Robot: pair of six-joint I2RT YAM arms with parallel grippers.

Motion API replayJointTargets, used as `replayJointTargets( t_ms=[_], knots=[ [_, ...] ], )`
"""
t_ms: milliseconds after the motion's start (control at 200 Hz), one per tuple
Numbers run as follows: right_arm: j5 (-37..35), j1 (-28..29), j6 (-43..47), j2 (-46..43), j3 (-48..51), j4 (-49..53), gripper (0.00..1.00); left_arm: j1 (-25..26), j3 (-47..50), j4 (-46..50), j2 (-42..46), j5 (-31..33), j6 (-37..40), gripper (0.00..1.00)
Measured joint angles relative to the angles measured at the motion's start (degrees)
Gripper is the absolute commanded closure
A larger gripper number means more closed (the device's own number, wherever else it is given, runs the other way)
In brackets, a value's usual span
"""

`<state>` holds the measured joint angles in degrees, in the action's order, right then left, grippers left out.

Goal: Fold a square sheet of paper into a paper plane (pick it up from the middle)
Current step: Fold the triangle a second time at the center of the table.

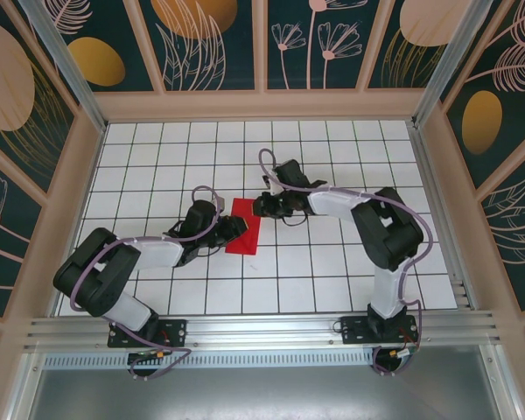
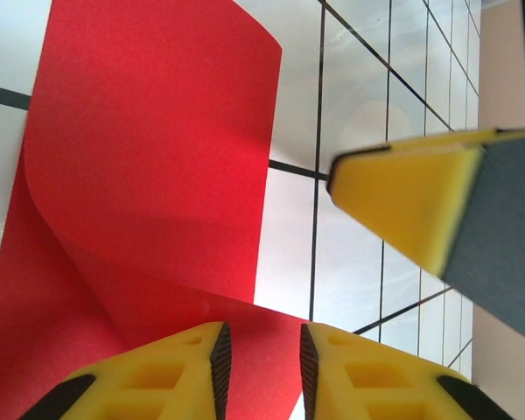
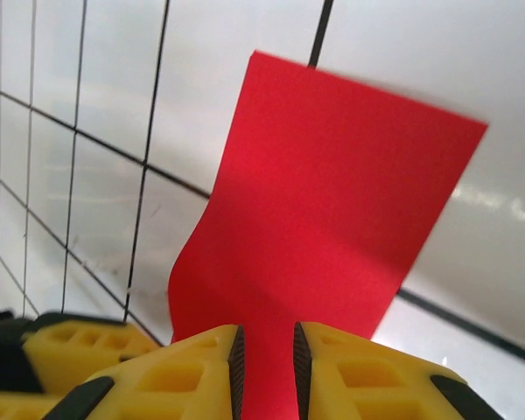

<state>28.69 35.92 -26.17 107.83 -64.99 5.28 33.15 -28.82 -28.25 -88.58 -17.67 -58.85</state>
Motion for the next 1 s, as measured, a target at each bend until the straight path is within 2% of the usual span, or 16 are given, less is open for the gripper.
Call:
replayJointTargets(
  t_ms=[215,520,701,1001],
  knots=[
    [4.6,0.3,0.8,-2.1,5.3,-0.5,0.61,0.0,-0.2,0.0,-0.9,0.2,0.0,0.79],
    [7.5,2.1,1.7,-1.9,5.5,-1.0,0.68,0.0,-0.6,0.0,-1.2,0.2,0.0,0.83],
    [8.2,2.1,1.7,-1.8,5.2,-2.1,0.64,0.0,-0.6,0.0,-1.2,0.2,0.0,0.87],
    [8.0,1.9,1.8,-2.3,6.3,-3.4,0.65,0.0,-0.8,0.2,-1.6,0.4,0.0,0.93]
  ],
)
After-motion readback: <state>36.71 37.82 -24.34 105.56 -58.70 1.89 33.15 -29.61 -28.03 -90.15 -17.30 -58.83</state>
